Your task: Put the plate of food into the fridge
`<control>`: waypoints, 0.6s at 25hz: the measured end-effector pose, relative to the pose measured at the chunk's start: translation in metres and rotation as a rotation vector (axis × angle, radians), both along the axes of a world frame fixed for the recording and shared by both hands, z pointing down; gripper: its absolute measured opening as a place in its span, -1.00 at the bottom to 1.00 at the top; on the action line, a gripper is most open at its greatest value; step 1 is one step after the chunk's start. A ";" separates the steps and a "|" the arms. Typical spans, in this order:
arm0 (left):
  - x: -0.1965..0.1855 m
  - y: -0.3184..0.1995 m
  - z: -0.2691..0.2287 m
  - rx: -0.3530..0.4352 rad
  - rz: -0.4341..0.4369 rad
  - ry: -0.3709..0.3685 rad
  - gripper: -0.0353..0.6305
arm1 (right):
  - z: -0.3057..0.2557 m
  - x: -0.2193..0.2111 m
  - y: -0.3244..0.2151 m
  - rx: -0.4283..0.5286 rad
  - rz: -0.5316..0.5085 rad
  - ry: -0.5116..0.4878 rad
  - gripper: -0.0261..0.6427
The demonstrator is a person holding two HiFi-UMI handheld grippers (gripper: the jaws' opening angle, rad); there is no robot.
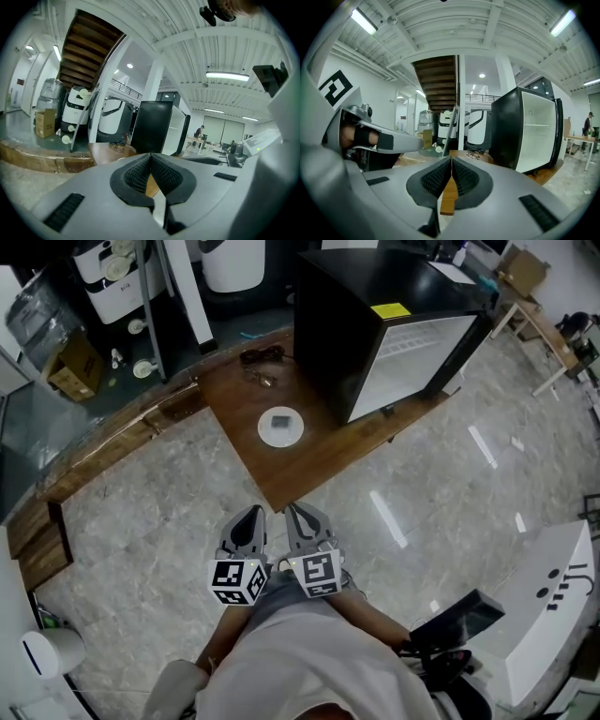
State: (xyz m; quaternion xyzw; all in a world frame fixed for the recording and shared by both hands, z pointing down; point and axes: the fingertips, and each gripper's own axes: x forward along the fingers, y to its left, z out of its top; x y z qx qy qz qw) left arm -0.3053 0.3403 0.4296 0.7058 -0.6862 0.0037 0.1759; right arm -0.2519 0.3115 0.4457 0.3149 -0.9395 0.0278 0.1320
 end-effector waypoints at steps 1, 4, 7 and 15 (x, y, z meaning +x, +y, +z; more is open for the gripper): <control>-0.003 -0.007 0.001 0.000 0.000 0.003 -0.84 | 0.002 -0.003 -0.007 -0.005 0.003 0.003 -0.87; -0.011 -0.030 0.005 -0.008 -0.002 0.027 -0.84 | 0.007 -0.010 -0.029 -0.013 0.001 0.008 -0.87; -0.013 -0.059 0.005 -0.004 0.006 0.025 -0.84 | 0.010 -0.015 -0.054 -0.020 -0.007 0.007 -0.87; -0.018 -0.169 0.007 -0.007 -0.071 0.023 -0.84 | 0.005 -0.017 -0.166 -0.010 -0.070 0.024 -0.87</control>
